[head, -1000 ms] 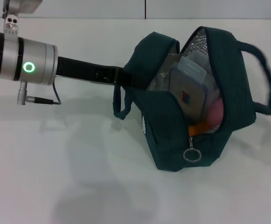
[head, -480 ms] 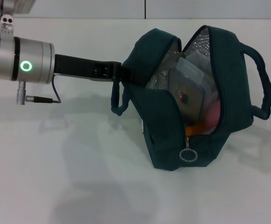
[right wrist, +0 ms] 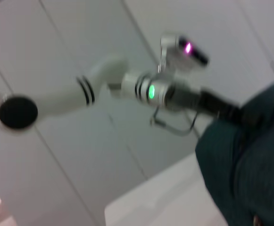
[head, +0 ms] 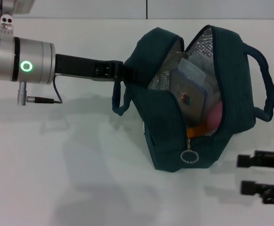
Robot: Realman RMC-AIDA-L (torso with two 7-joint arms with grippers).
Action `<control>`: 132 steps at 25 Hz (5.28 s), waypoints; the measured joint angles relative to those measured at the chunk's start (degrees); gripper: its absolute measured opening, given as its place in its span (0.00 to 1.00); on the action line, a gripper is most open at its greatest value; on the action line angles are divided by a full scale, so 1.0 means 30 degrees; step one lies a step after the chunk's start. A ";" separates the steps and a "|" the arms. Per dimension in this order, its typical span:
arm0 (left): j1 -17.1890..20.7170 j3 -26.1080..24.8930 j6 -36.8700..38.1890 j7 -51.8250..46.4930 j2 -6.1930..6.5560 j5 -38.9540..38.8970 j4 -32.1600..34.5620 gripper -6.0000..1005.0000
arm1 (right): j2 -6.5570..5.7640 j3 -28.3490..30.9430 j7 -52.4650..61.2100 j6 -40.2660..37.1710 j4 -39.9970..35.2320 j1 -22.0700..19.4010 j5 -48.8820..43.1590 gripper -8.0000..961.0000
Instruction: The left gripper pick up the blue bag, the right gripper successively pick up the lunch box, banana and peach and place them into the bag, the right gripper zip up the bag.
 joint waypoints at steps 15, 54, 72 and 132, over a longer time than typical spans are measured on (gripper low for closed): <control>-0.0095 0.0092 0.0032 0.0022 -0.0020 -0.0034 -0.0076 0.15 | 0.0363 -0.0908 0.0066 0.4480 0.2586 0.3074 -0.0877 0.69; -0.0129 0.0118 0.0140 0.0072 -0.0029 -0.0088 -0.0233 0.15 | 0.0615 -0.1748 0.0197 0.8655 0.5253 0.4683 0.0378 0.29; -0.0006 0.0120 0.0173 0.0072 -0.0028 -0.0113 -0.0233 0.15 | 0.0363 -0.1696 0.0258 0.7246 0.4452 0.2912 0.1220 0.01; 0.0018 -0.0016 0.0029 0.2337 0.0062 -0.2537 -0.0809 0.16 | 0.0320 -0.3685 0.4408 0.3995 -0.1273 0.2287 0.3947 0.01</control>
